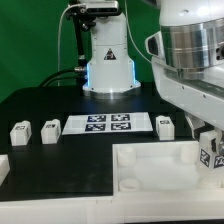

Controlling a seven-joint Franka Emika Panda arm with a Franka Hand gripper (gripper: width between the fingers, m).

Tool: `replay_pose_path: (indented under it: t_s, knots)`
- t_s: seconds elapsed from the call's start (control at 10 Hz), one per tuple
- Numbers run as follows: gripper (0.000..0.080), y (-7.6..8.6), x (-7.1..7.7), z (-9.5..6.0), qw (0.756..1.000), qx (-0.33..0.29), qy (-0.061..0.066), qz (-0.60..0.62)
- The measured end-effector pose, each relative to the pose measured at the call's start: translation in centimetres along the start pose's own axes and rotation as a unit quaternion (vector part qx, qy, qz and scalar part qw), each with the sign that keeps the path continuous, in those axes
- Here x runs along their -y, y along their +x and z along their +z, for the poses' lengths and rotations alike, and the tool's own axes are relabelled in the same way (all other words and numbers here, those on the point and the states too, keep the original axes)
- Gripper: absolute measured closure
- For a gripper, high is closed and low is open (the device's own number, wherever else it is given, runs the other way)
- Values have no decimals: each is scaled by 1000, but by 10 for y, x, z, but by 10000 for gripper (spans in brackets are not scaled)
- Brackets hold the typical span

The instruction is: Assemble one leg

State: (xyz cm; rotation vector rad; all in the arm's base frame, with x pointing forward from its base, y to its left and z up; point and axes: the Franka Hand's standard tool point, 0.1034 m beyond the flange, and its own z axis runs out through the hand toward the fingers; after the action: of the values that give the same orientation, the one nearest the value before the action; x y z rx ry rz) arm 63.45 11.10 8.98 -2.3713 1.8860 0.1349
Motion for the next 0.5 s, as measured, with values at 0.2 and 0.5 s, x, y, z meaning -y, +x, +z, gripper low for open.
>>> replay_pose_path:
  t_s: [0.2, 0.5]
  knots:
    - [430, -4, -12, 11, 999, -17, 26, -22]
    - [170, -7, -16, 17, 999, -17, 24, -29]
